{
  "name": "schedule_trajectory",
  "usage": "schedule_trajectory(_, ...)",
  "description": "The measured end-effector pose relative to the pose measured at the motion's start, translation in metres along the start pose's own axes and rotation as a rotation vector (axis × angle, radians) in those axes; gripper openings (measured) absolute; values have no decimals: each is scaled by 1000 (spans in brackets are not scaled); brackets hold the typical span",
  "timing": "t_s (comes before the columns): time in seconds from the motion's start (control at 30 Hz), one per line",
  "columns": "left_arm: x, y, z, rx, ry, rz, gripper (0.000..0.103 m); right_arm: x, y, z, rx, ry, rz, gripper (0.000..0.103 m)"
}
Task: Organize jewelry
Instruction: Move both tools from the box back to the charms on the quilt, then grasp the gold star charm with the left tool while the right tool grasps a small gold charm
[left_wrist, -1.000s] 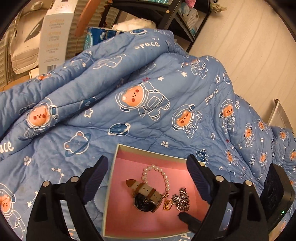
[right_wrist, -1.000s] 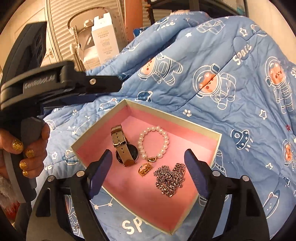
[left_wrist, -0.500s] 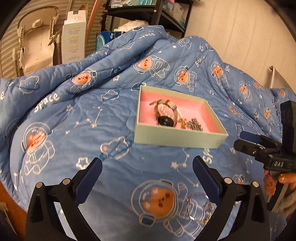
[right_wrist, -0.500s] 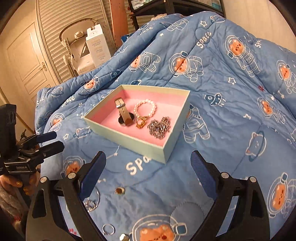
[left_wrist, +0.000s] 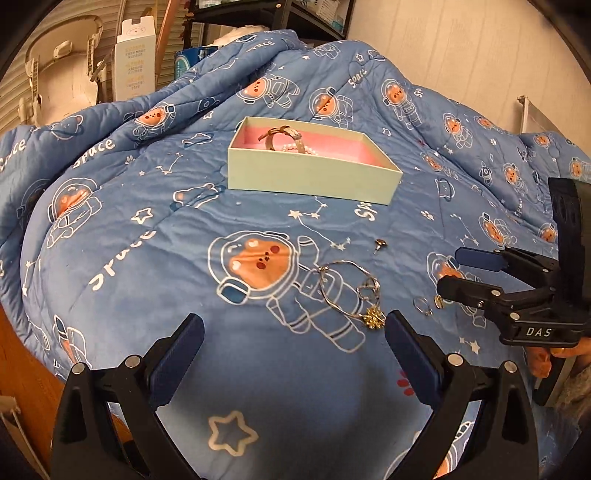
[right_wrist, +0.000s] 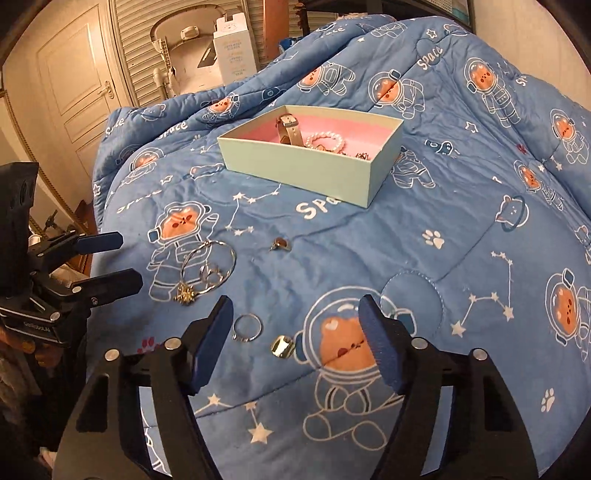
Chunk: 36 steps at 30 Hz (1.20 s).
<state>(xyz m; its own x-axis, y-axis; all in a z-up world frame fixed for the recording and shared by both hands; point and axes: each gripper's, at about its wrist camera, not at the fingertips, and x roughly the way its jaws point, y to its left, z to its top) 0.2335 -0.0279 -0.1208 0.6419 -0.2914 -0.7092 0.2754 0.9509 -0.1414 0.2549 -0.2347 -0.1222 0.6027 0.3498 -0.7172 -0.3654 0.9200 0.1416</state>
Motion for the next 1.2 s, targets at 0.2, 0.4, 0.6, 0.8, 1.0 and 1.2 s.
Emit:
schedule_trajectory(0.2, -5, -23, -10, 57, -13, -19, 86, -2, -3, -18, -5, 30, 0, 50)
schedule_trajectory(0.4, 5, -34, -14, 86, 7, -31, 71, 2, 4, -26, -59, 60, 29, 46)
schedule_trajectory(0.6, 13, -40, -16, 102, 19, -34, 56, 7, 3, -25, -78, 67, 24, 36)
schedule_trajectory(0.8, 22, -43, -10, 109, 21, -43, 46, 13, 3, -19, -99, 73, 25, 29)
schedule_trajectory(1.0, 31, -52, -4, 134, 20, -52, 32, 15, 5, -17, -109, 76, 24, 18)
schedule_trajectory(1.2, 32, -55, -3, 117, 18, -72, 17, 15, 4, -18, -98, 72, 27, 15)
